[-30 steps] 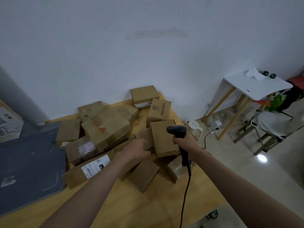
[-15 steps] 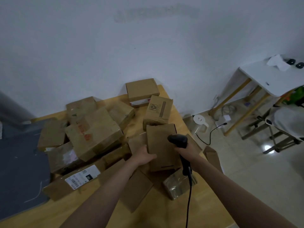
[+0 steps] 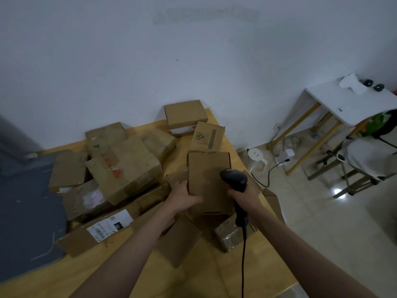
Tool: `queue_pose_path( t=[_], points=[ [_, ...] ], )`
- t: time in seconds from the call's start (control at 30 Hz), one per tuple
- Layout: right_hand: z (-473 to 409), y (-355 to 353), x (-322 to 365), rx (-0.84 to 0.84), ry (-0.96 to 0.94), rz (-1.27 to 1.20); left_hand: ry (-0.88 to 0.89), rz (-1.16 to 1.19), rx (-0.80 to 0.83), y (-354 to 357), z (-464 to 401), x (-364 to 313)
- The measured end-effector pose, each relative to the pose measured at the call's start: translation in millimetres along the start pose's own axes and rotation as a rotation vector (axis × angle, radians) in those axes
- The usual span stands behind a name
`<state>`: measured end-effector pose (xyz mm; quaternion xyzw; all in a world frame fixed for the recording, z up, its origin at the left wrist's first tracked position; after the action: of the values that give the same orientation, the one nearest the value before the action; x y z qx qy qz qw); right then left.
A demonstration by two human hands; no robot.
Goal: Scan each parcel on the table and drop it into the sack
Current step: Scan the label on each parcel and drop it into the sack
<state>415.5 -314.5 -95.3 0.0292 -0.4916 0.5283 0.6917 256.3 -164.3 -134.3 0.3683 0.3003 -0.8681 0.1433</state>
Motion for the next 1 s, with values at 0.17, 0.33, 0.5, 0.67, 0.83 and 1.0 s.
queue_pose_path(
  t=[0.17, 0.33, 0.5, 0.67, 0.83, 1.0],
  points=[
    [43, 11, 14, -0.008, -0.031, -0.086, 0.091, -0.047, -0.054, -41, 49, -2],
    [90, 44, 31, 0.012, -0.083, -0.145, 0.083, -0.013, -0.128, -89, 112, 30],
    [152, 97, 59, 0.141, -0.169, -0.243, 0.112, 0.131, -0.196, -140, 189, 76],
    [213, 155, 79, 0.24, -0.226, -0.315, 0.102, 0.169, -0.249, -175, 257, 124],
    [255, 200, 88, 0.324, -0.228, -0.334, 0.052, 0.218, -0.241, -193, 308, 150],
    [265, 211, 95, 0.3, -0.11, -0.429, 0.126, 0.038, -0.401, -214, 334, 147]
  ],
)
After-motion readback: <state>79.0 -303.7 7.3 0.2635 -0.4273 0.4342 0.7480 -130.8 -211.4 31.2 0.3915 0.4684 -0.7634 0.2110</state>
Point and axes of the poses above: each hand's wrist, its own z-axis away from the middle knuckle, its own y-axis out of the palm, x = y × z, the point moved 8 cm from there along -z, towards the middle knuckle, and after that the axes turned 9 degrees about z, right-handed, at the moved point
